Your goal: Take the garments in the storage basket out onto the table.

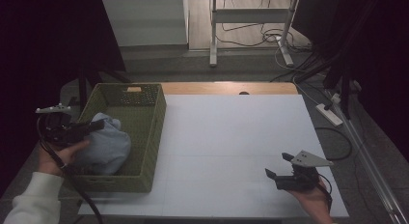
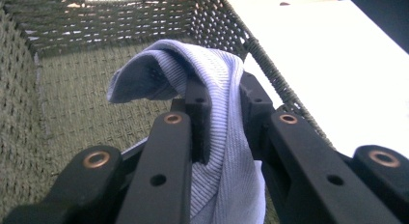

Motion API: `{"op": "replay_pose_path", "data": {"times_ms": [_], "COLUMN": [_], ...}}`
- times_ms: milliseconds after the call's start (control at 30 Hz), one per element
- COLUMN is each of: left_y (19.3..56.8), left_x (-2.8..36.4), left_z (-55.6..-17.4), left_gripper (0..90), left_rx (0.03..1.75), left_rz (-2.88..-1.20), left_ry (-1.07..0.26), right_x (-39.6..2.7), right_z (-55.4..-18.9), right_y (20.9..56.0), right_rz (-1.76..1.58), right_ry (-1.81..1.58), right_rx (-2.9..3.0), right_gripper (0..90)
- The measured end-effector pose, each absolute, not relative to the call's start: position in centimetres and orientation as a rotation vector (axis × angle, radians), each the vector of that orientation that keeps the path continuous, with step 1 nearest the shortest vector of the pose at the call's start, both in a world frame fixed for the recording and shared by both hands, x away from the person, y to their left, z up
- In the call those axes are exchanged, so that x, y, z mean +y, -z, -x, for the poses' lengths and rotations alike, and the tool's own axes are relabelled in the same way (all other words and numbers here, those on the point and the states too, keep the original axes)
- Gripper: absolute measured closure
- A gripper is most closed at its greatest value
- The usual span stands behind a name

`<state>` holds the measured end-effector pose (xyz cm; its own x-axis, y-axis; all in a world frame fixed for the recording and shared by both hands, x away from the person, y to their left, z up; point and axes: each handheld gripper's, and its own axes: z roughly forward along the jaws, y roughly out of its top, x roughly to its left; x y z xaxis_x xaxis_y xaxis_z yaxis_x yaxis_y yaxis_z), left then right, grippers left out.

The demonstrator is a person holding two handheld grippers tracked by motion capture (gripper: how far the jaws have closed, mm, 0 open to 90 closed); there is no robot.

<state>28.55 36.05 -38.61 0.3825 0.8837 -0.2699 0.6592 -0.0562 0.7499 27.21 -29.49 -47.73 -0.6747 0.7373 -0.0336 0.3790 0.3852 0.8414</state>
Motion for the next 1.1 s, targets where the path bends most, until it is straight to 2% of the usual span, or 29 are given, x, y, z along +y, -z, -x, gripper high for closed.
{"op": "replay_pose_path", "data": {"times_ms": [1100], "left_y": [34.7], "left_x": [36.5], "left_z": [-27.8], "left_gripper": [77.7], "left_rx": [1.279], "left_rz": [-1.58], "left_ry": [-0.411], "right_x": [-29.5], "right_z": [-27.3], "right_y": [47.8], "right_rz": [-0.972], "right_ry": [-1.205], "right_rx": [2.235], "right_gripper": [14.6]}}
